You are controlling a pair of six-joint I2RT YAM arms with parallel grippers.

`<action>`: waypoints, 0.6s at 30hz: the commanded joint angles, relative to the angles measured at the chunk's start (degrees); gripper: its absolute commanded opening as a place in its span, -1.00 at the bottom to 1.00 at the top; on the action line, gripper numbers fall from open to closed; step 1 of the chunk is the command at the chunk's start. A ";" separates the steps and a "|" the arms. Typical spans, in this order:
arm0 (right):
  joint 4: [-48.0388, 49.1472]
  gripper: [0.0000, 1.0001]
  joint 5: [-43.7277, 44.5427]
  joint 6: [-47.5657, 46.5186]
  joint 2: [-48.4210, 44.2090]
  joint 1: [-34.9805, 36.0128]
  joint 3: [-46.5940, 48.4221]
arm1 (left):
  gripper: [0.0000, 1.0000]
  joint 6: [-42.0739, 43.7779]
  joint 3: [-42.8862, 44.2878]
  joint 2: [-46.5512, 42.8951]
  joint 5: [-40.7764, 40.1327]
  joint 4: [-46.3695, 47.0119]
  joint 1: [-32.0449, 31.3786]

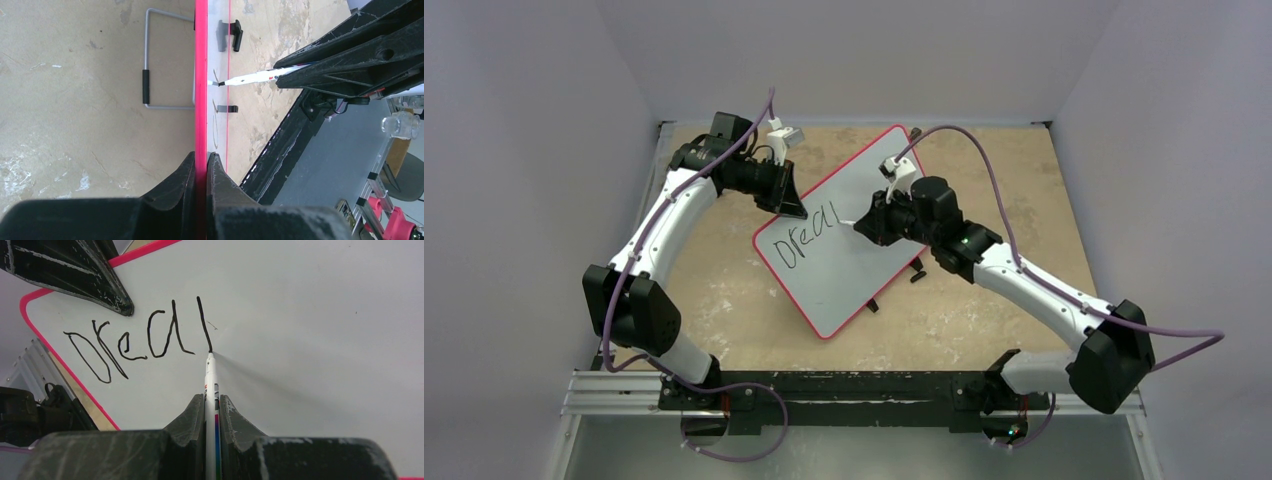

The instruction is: Write a sentence on the whiteboard

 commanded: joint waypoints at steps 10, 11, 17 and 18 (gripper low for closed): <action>0.29 -1.00 3.90 -2.42 3.99 -0.55 9.69 | -1.00 4.21 -0.58 -1.81 -3.91 1.86 -0.92; 0.22 -1.00 4.01 -2.48 4.25 -0.72 9.93 | -1.00 4.14 -0.63 -1.82 -3.95 1.86 -0.90; 0.11 -1.00 4.38 -2.79 4.73 -2.09 10.58 | -1.00 4.15 -0.59 -1.80 -3.93 1.86 -0.92; 0.04 -1.00 4.38 -2.94 4.67 -2.09 10.23 | -1.00 4.19 -0.58 -1.78 -3.93 1.85 -1.00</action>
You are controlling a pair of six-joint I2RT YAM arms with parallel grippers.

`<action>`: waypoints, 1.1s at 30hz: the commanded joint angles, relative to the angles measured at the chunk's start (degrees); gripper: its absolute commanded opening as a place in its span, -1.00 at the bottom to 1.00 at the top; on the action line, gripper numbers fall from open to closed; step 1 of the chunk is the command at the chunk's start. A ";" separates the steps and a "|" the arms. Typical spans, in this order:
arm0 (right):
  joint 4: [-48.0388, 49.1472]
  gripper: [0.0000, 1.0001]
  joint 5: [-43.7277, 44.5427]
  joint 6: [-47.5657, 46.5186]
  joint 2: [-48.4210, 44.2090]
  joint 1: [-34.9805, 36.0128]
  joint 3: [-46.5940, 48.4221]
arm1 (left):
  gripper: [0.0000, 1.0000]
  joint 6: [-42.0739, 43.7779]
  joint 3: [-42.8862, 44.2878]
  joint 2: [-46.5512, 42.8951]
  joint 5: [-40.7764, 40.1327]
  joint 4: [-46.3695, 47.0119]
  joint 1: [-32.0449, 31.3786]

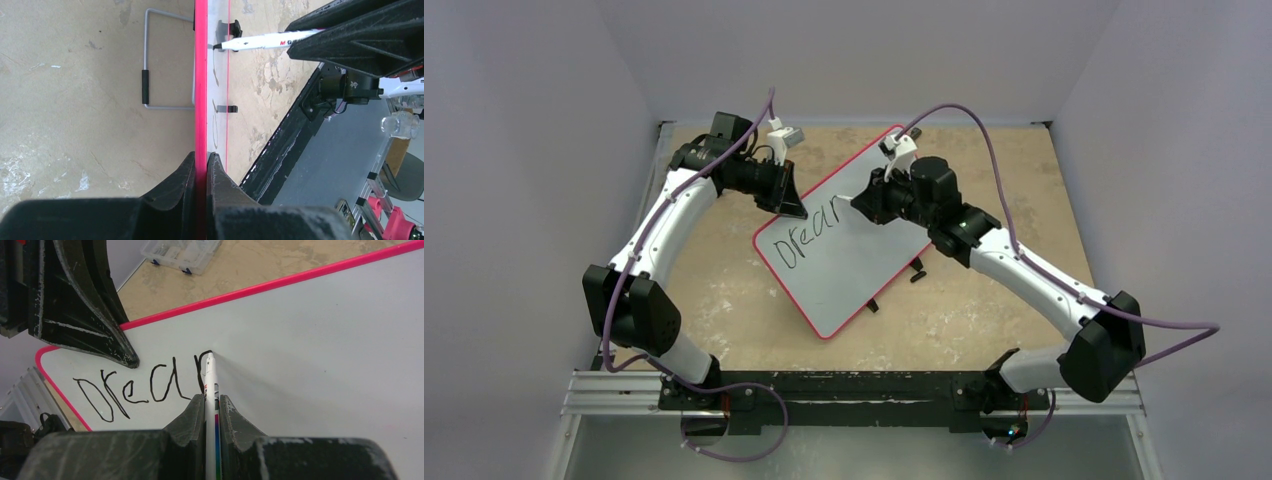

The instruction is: Write a sentence on the whiteboard

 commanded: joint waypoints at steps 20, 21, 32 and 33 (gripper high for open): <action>2.68 -1.00 -2.38 1.39 -4.88 -1.24 -9.38 | -1.00 3.89 -0.60 -2.26 -3.87 1.79 -1.58; 2.71 -1.00 -2.54 1.58 -4.95 -1.28 -9.49 | -1.00 3.81 -0.58 -2.44 -4.04 1.84 -1.79; 2.91 -1.00 -2.43 2.22 -3.26 -1.25 -6.11 | -1.00 2.79 0.10 -2.77 -5.39 0.65 -2.84; 2.78 -1.00 -2.10 2.29 -3.06 -1.23 -5.49 | -1.00 2.71 -0.06 -2.93 -5.23 0.78 -2.84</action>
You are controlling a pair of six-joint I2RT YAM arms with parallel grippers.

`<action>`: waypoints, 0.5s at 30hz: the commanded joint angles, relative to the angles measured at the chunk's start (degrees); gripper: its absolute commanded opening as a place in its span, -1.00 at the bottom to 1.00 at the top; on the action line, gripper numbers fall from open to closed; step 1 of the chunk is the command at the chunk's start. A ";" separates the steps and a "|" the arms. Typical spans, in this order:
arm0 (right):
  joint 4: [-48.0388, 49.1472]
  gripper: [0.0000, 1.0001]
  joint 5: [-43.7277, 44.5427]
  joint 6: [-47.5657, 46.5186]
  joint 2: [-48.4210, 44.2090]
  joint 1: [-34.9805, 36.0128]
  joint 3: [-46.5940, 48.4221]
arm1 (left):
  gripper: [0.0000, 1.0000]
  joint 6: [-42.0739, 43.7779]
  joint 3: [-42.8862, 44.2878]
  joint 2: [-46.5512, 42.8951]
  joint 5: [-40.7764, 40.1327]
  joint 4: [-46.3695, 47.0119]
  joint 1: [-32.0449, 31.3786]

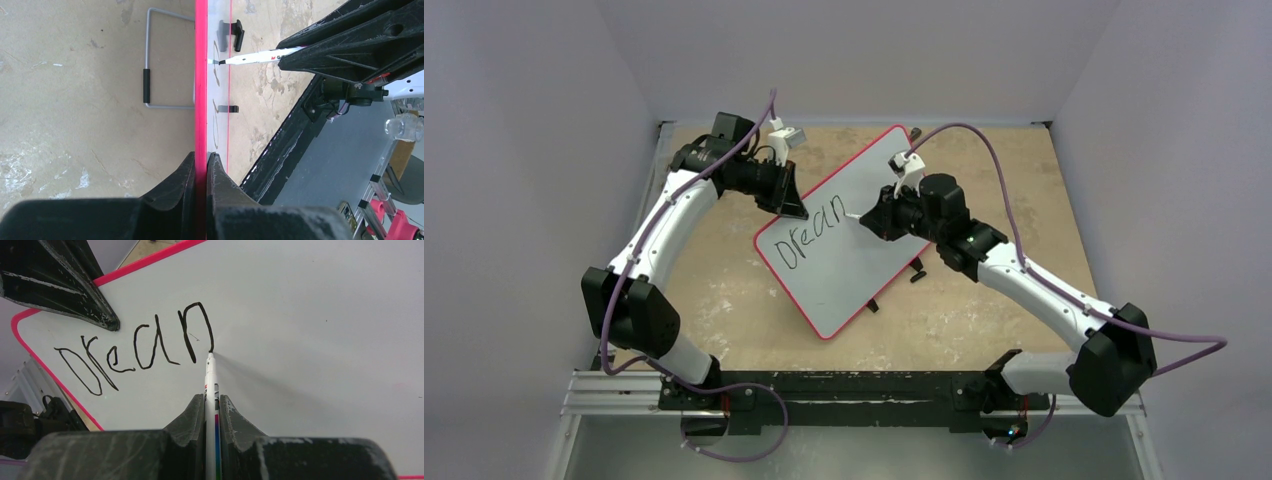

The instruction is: Write a sentence on the whiteboard

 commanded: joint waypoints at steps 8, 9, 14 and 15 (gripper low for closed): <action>-0.66 -1.00 1.99 0.32 4.98 0.04 9.78 | -1.00 3.67 -1.16 -2.95 -2.89 1.76 -1.98; -0.99 -1.00 2.28 0.20 5.41 0.04 10.60 | -1.00 3.69 -1.26 -3.08 -2.89 1.84 -1.96; -2.47 -1.00 4.31 -0.13 6.84 0.01 12.90 | -1.00 3.76 -1.60 -3.35 -2.89 2.14 -1.98; -2.67 -1.00 4.82 -0.23 6.88 0.03 12.96 | -1.00 3.75 -1.73 -3.36 -2.81 2.20 -1.98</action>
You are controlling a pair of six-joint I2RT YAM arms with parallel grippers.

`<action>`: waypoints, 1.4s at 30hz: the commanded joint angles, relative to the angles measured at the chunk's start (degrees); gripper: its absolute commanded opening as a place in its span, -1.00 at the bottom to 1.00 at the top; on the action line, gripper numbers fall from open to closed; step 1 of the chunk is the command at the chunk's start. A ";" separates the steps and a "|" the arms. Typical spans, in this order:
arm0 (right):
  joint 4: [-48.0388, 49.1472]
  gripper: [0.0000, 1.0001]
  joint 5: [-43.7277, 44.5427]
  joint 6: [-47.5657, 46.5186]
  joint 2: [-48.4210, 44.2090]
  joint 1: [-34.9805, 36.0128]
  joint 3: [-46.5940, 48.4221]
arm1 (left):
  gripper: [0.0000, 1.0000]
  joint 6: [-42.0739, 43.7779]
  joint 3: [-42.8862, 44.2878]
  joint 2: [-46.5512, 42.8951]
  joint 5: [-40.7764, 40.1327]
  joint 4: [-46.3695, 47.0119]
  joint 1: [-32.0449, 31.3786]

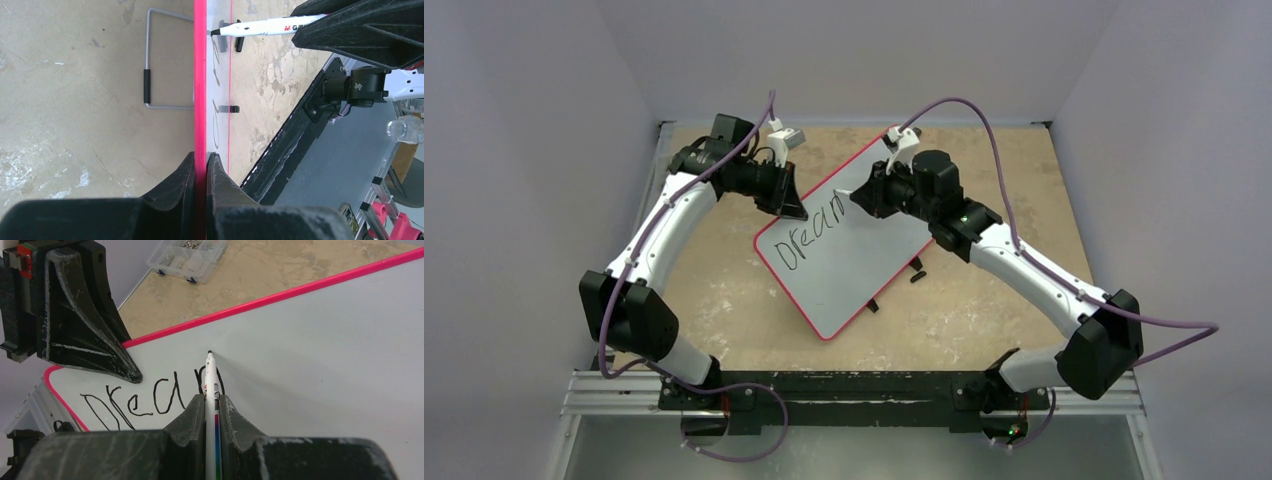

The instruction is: Write a sentence on the whiteboard

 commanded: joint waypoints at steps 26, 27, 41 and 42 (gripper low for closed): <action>-1.97 -1.00 3.49 0.19 -3.39 -0.75 -5.83 | -1.00 4.23 -1.20 -2.81 -3.39 2.13 -1.67; -1.95 -1.00 3.28 0.24 -3.64 -0.69 -6.06 | -1.00 4.21 -1.16 -2.89 -3.42 2.15 -1.71; -5.60 -1.00 2.21 0.65 -8.87 -0.72 -5.48 | -1.00 4.22 -1.33 -3.23 -3.78 2.31 -1.70; -5.92 -1.00 2.12 0.67 -9.36 -0.72 -5.06 | -1.00 4.23 -1.34 -3.26 -3.79 2.34 -1.72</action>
